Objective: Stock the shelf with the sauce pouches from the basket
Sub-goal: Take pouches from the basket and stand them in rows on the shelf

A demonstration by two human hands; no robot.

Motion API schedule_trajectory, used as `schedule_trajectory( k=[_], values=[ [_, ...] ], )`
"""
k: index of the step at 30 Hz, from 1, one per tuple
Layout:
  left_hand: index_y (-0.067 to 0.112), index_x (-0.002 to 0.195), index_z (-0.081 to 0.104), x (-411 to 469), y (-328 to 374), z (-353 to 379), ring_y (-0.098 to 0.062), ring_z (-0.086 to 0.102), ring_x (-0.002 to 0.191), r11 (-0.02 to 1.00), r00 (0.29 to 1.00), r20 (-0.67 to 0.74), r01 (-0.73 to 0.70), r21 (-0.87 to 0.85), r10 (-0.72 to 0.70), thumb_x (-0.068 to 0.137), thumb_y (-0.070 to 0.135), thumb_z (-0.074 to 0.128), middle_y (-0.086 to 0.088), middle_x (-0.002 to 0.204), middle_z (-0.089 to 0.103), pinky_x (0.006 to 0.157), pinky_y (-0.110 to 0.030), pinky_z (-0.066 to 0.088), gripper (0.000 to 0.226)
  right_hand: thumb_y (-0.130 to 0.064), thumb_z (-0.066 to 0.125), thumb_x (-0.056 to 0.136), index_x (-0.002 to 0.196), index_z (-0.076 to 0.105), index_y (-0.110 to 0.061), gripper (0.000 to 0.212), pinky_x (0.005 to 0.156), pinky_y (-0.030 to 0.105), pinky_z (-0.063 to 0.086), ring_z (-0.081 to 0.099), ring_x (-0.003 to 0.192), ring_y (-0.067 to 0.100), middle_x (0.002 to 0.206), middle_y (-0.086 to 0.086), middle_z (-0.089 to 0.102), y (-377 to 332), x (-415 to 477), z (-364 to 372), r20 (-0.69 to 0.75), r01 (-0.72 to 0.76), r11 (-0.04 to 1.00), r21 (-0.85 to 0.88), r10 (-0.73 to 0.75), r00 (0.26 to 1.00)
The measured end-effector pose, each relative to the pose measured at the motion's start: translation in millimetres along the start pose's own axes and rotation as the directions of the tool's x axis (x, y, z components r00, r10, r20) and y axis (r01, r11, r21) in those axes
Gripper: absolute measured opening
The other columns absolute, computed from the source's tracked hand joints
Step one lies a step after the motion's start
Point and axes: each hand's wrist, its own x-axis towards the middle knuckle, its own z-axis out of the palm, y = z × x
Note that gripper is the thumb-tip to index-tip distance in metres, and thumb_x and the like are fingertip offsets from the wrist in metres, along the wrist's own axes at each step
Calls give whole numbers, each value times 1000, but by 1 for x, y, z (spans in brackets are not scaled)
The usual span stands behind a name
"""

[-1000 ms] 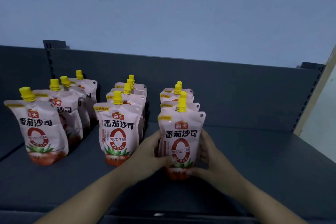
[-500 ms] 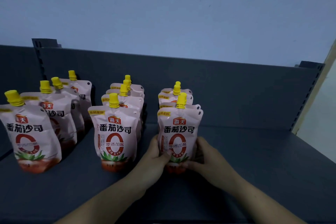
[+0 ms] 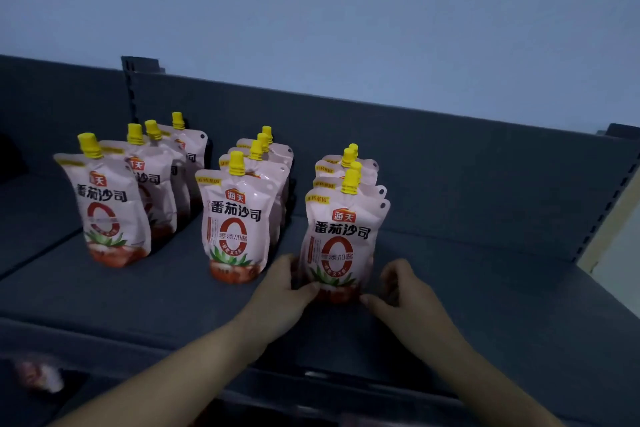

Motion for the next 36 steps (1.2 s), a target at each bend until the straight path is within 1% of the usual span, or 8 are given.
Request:
schedule_trajectory(
  k=[4,8,13,19,22,25,30,36],
  values=[
    [19,114,53,-28,0,-5,-10,50,110,978,986,-160,-20,210,54,88,22,63,6,114,54,92,-21,38,29,-24,65,85,72,40,-25,27,55,14,39,46,58,0,63,-9,49,-13,-19,-3,-5,197,980,36,-197,980],
    [14,97,64,-81,4,-45,-14,55,104,822,919,-187,-203,532,348,85,17,66,3,103,61,92,-22,37,12,-18,63,85,85,53,-26,12,63,13,40,53,73,4,74,-8,57,-54,-31,12,146,467,876,118,-481,865],
    [11,96,64,-173,-4,-132,-20,55,94,568,840,-348,59,821,415,84,15,65,-3,97,62,81,-28,39,13,-11,61,85,103,60,-15,19,78,18,42,52,85,3,91,-6,58,-131,-39,59,275,697,661,277,-750,602],
    [22,118,53,-313,-53,-218,-21,51,112,239,751,-655,624,744,79,87,38,54,2,119,54,89,-34,42,35,-22,57,89,125,54,-20,36,95,28,42,53,114,11,124,-3,59,-234,-68,146,448,860,409,305,-859,249],
    [24,124,47,-381,-76,-250,-19,47,117,63,639,-767,769,636,-63,88,51,47,3,125,50,90,-33,39,45,-22,57,87,123,54,-17,36,94,32,41,54,113,19,123,3,59,-287,-93,200,529,903,310,297,-841,115],
    [23,126,45,-446,-98,-278,-20,45,122,-12,520,-842,850,527,-143,86,56,45,2,129,49,92,-33,37,52,-23,54,88,126,52,-14,39,90,34,44,53,115,23,126,6,56,-341,-127,257,607,930,216,297,-794,-10],
    [20,131,41,-515,-134,-324,-22,42,126,-60,440,-869,884,463,-227,88,52,45,-1,133,47,97,-35,37,54,-26,54,89,134,46,-15,47,96,42,45,48,124,24,137,5,50,-404,-178,335,671,955,144,258,-738,-70],
    [18,131,42,-534,-170,-364,-23,43,125,-32,452,-848,878,478,-276,88,51,47,-1,134,48,100,-35,35,54,-23,54,88,129,48,-11,43,96,39,43,49,121,26,131,9,51,-430,-195,405,724,957,168,237,-688,-58]
  ],
)
